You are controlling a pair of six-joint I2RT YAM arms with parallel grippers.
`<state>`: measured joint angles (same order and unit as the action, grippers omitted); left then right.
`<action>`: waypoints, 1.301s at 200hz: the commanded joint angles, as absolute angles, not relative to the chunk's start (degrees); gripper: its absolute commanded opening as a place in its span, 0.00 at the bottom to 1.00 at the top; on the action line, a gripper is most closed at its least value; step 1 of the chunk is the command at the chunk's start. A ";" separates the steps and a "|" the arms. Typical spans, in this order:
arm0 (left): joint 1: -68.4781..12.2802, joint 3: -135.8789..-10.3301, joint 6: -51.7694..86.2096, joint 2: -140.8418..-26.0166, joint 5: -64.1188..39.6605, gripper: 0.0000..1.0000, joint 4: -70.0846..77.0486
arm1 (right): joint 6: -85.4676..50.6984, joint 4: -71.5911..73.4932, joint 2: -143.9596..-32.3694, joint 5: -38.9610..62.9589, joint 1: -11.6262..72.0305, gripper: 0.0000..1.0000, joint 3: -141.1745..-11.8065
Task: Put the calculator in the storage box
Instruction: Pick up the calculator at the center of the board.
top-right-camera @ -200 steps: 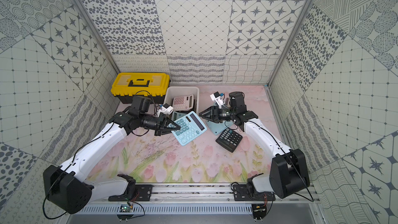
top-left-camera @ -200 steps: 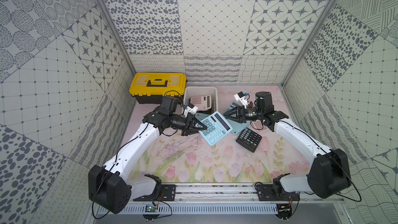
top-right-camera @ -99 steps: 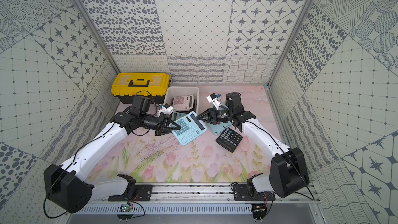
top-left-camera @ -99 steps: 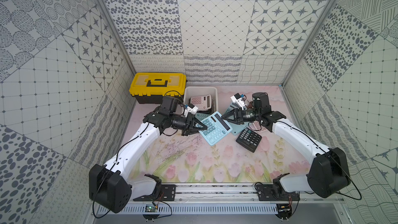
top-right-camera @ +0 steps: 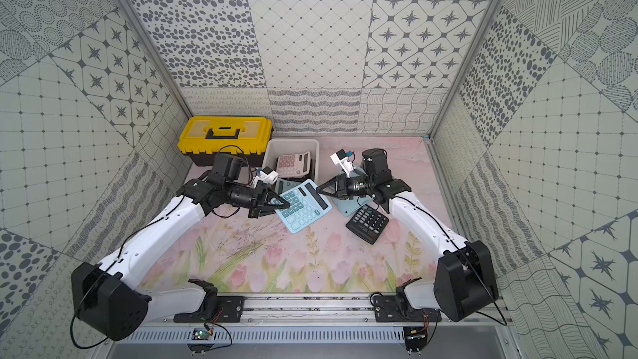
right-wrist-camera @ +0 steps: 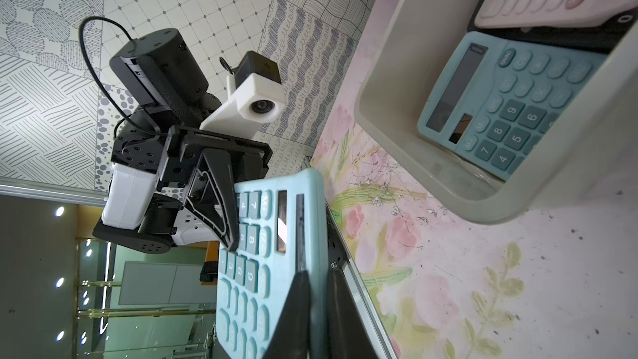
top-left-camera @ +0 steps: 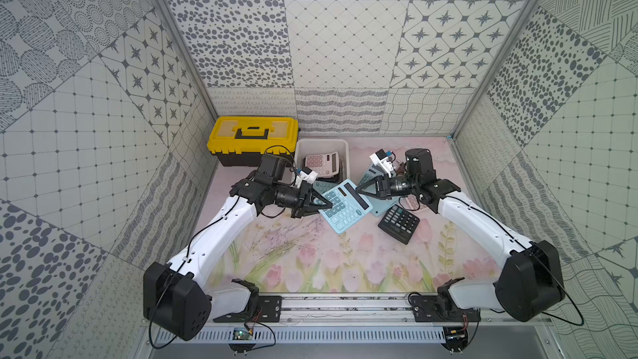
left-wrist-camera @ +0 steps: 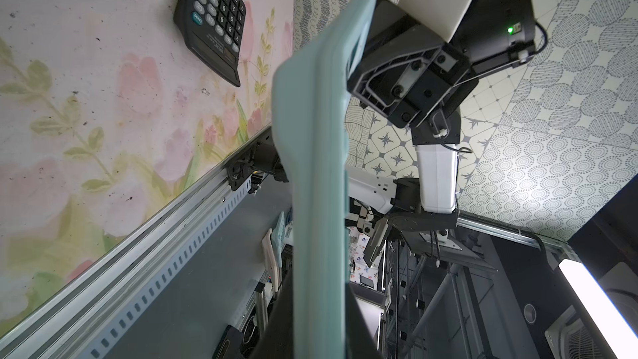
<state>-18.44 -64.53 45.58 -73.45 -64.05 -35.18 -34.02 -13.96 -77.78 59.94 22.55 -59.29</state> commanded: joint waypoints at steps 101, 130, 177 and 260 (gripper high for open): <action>-16.53 -73.23 37.18 -70.32 -33.25 1.00 -48.69 | -37.24 -13.36 -77.41 51.33 20.85 0.00 -58.47; -14.89 -73.40 36.61 -68.08 -23.99 1.00 -51.63 | -38.07 -12.98 -76.60 49.11 20.57 0.00 -58.04; -14.05 -72.74 37.33 -65.64 -17.08 1.00 -50.84 | -43.02 -9.01 -74.82 42.22 20.69 0.00 -57.87; -14.06 -67.06 39.35 -59.86 -16.92 1.00 -48.89 | -49.97 -13.75 -77.77 19.08 28.34 0.00 -65.73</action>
